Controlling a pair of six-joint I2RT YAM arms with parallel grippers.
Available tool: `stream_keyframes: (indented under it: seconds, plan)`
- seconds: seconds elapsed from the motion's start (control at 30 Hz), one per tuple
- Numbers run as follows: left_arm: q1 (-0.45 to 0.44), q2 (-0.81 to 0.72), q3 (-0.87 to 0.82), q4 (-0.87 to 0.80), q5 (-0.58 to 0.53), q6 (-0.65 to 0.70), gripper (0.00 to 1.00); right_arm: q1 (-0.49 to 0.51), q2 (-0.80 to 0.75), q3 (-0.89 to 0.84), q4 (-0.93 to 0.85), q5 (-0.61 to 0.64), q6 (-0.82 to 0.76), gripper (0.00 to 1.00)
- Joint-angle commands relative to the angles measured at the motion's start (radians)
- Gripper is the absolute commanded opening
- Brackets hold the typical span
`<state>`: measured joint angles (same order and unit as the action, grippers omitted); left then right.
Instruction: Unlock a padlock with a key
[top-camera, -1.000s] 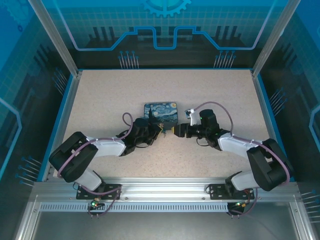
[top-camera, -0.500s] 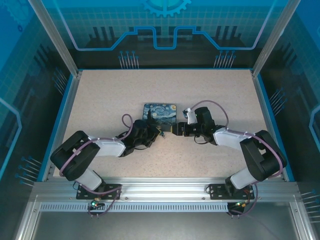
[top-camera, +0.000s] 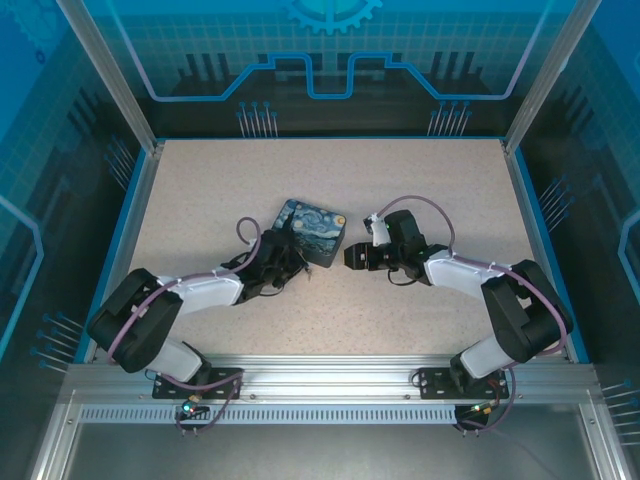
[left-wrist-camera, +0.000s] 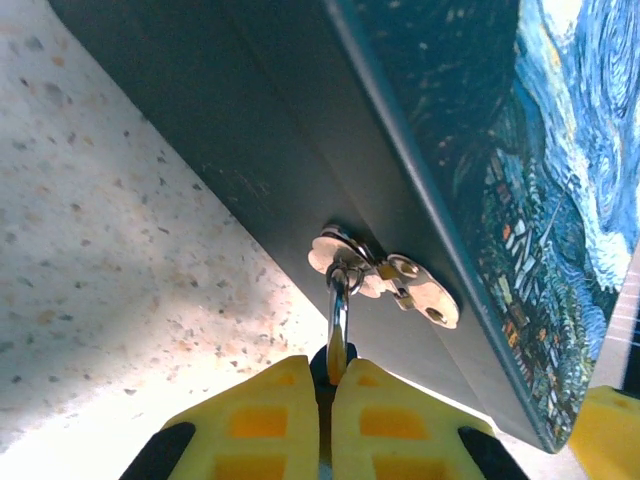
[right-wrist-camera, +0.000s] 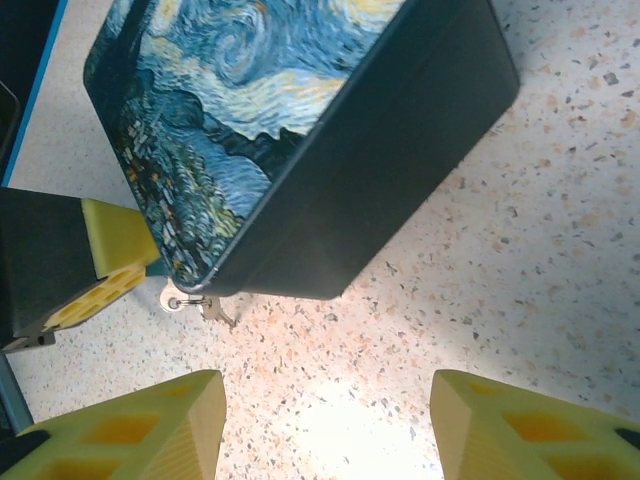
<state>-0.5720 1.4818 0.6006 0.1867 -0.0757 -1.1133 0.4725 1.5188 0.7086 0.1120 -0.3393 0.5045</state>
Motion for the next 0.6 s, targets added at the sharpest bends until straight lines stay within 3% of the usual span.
stream_keyframes:
  seconds: [0.0,0.17,0.27,0.57]
  plan:
    - [0.013,0.021,0.028,-0.2,-0.077,0.106,0.04,0.014,-0.019,0.02,-0.037,0.031,-0.024,0.57]
    - [0.006,0.065,0.073,-0.239,-0.089,0.152,0.12,0.014,-0.024,0.025,-0.055,0.046,-0.032,0.57]
    - [-0.005,0.078,0.099,-0.266,-0.1,0.167,0.22,0.014,-0.029,0.024,-0.067,0.057,-0.033,0.57]
    - [-0.046,-0.022,0.119,-0.238,-0.062,0.12,0.45,0.014,-0.032,0.021,-0.078,0.063,-0.043,0.57]
